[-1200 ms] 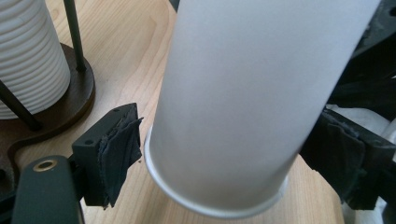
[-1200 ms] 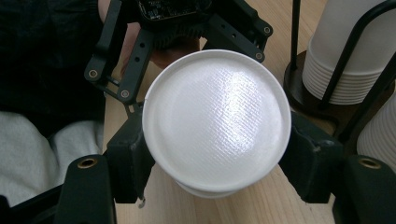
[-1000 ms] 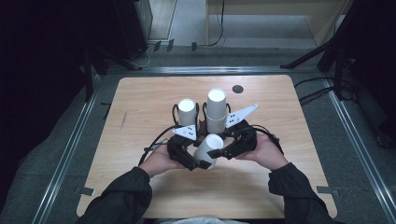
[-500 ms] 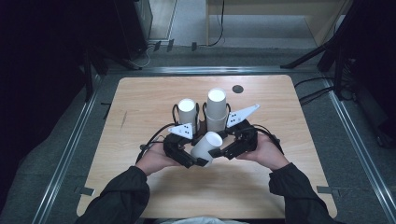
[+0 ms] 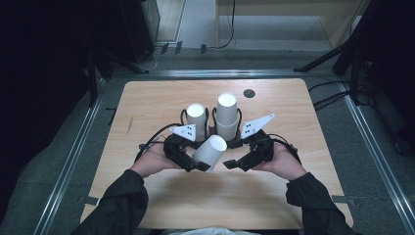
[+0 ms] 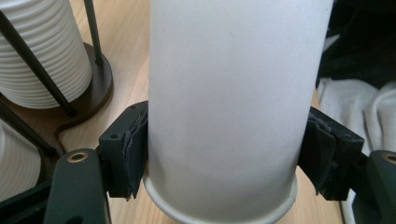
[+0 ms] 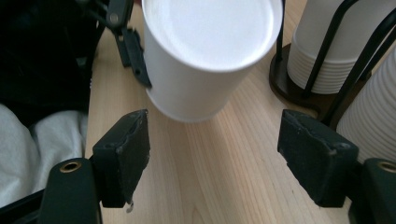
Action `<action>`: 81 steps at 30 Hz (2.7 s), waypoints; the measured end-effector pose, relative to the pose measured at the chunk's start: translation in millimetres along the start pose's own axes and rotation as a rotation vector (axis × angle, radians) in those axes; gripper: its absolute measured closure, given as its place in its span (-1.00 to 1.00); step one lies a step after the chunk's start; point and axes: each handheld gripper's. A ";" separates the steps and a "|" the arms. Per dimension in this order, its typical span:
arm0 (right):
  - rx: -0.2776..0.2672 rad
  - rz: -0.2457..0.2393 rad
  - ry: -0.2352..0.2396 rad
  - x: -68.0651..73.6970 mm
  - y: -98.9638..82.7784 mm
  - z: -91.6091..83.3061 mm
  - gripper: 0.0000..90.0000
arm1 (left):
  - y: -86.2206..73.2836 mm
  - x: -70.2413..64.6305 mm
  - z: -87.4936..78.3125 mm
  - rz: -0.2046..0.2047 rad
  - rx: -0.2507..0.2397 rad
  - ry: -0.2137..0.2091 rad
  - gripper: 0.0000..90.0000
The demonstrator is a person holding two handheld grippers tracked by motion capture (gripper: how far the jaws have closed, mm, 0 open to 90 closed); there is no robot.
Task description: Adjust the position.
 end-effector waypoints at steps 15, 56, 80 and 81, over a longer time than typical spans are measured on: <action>0.006 -0.017 -0.008 -0.4 -7.6 9.7 -0.41 | 9.2 7.2 1.3 0.080 0.173 0.022 -0.43; -0.009 -0.031 0.014 -1.6 0.9 14.3 -0.26 | 8.7 9.6 18.2 -0.005 0.065 -0.024 -0.93; -0.101 -0.046 0.074 -0.4 10.6 4.6 -0.26 | -8.8 -2.3 11.0 -0.022 -0.118 -0.032 -0.74; -0.101 -0.050 0.070 0.3 11.3 4.2 -0.26 | -8.7 -2.5 12.5 -0.021 -0.120 -0.032 -0.74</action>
Point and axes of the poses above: each handheld gripper's, and its own axes: z roughly forward along the jaws, y roughly out of its top, x roughly to its left, and after that the axes turned 13 degrees about x, right-handed
